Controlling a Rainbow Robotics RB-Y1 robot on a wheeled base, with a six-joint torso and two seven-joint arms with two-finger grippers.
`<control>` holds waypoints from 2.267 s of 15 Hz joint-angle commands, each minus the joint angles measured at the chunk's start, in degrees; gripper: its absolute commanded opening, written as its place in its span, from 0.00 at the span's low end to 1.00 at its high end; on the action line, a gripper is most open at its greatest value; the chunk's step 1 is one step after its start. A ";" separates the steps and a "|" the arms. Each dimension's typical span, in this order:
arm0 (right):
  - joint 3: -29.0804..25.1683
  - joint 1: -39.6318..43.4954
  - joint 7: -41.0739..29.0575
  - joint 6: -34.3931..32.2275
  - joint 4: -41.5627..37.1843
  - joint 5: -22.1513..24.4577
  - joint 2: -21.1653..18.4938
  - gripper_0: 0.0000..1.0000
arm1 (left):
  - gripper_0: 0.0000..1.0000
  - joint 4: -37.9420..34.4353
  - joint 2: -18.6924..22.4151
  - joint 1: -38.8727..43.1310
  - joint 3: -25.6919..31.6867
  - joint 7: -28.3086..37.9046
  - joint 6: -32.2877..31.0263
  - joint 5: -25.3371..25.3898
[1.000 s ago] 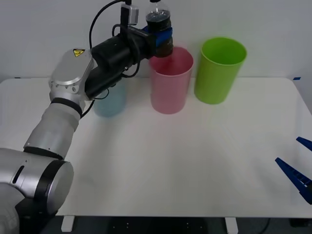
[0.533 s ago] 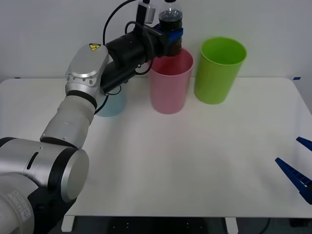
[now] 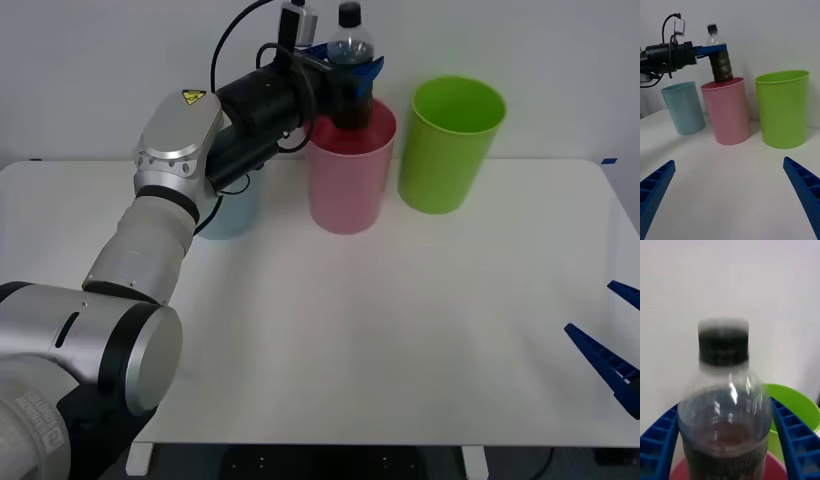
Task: Grasp the object on the table and drop it into the matching bin: aluminum can to the light blue bin, PET bottle to the pink bin.
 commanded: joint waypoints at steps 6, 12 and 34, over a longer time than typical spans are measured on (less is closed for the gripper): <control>0.00 0.00 0.00 0.00 0.00 0.00 0.00 1.00 | 1.00 -3.26 3.14 4.08 -2.55 -0.84 -1.92 9.06; 0.00 0.00 0.00 0.00 0.00 0.00 0.00 1.00 | 1.00 -13.98 8.86 13.30 -8.79 -0.58 -2.01 19.25; 0.00 0.00 0.00 0.00 0.00 0.00 0.00 1.00 | 1.00 -49.58 24.76 60.15 8.53 -2.60 -19.59 30.06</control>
